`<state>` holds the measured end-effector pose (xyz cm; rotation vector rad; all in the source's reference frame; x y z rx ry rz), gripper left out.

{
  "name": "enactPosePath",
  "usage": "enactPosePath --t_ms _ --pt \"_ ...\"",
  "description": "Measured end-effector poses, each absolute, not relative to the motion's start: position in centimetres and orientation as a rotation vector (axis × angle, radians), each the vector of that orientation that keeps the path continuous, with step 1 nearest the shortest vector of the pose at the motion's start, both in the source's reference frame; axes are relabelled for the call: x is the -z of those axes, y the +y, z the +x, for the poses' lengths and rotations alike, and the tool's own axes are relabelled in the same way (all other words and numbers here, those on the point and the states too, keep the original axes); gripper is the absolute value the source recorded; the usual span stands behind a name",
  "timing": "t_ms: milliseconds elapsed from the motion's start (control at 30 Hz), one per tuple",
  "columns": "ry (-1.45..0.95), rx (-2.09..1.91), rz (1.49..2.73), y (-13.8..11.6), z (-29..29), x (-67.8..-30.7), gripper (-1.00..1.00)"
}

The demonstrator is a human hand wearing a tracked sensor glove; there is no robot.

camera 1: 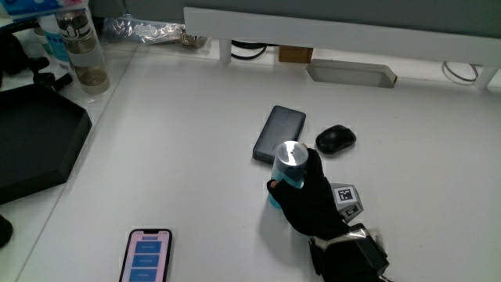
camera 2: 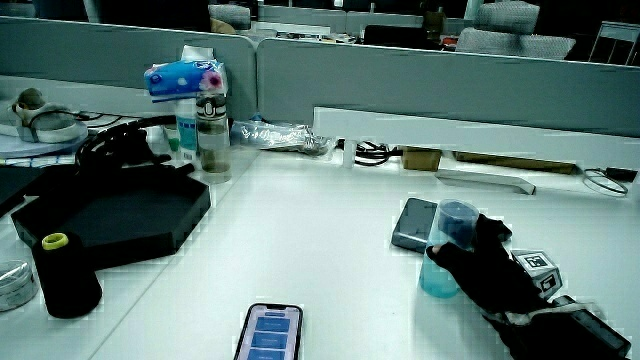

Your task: Place cleaning spray

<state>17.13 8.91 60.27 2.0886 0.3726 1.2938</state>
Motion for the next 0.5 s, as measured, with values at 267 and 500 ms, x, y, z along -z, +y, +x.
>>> enactPosePath --t_ms 267,500 --pt "0.31 -1.4 1.953 9.2 18.0 -59.2 -1.0" --pt "0.265 -1.299 1.979 11.6 19.3 -58.8 -1.0"
